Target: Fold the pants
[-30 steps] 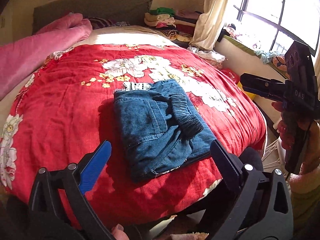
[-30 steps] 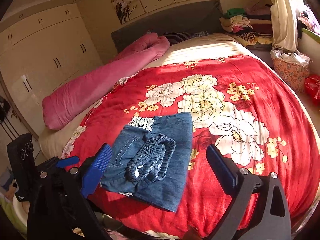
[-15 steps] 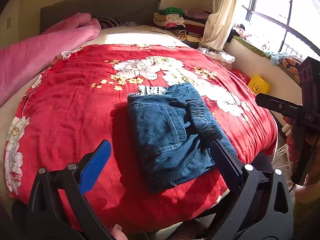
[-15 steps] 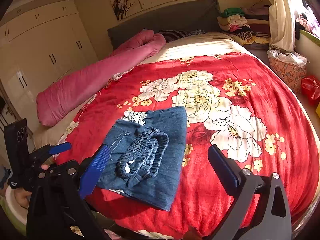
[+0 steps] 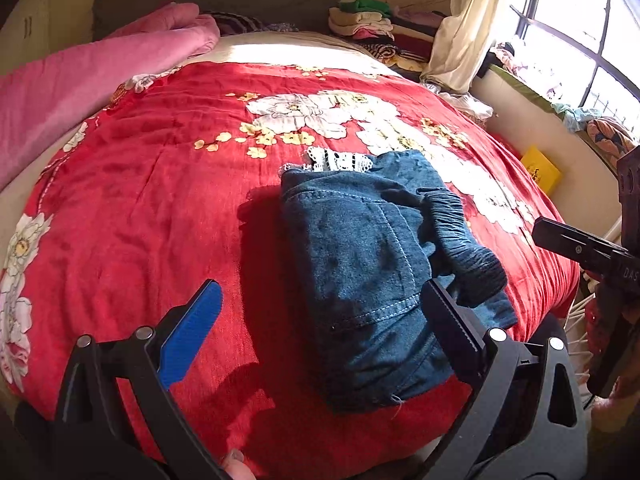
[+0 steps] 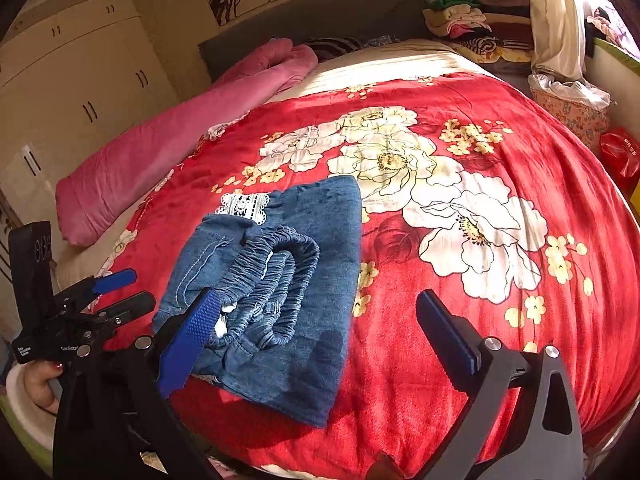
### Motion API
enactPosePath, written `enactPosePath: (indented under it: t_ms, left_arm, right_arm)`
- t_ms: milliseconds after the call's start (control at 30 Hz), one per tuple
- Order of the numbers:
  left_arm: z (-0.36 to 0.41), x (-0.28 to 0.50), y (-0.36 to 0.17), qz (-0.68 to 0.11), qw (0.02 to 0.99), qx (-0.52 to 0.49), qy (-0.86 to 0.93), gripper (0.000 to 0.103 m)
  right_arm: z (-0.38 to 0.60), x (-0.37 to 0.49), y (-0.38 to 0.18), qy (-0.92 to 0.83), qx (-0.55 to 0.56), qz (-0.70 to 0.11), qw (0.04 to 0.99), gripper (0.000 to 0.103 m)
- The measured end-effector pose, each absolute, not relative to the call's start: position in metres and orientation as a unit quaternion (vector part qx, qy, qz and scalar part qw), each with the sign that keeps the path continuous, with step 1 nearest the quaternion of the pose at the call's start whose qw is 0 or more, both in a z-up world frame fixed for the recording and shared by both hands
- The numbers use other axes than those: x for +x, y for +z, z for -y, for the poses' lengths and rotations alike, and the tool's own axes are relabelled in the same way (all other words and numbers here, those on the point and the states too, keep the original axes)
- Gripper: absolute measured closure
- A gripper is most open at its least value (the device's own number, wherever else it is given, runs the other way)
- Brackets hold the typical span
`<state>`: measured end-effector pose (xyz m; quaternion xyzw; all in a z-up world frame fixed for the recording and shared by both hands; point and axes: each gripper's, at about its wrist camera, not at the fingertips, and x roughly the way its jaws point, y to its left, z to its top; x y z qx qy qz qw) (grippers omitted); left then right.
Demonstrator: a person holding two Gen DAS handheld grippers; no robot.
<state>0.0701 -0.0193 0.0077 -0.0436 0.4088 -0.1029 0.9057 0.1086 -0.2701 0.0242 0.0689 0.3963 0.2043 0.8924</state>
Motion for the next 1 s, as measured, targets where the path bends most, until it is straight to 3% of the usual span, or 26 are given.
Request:
enactPosePath:
  t_ms: [400,1000]
  left_arm:
    - [0.02,0.094,-0.029,-0.446,0.886,-0.071,-0.109,0.01]
    - [0.027,0.106,-0.033,-0.448,0.882,-0.075,-0.122,0.01]
  right_arm:
    - [0.257,0.13,-0.014,0.192,0.08,-0.438,0.875,0.005]
    - [0.262,0.154,-0.032,0.209,0.131,-0.458,0.854,0.005]
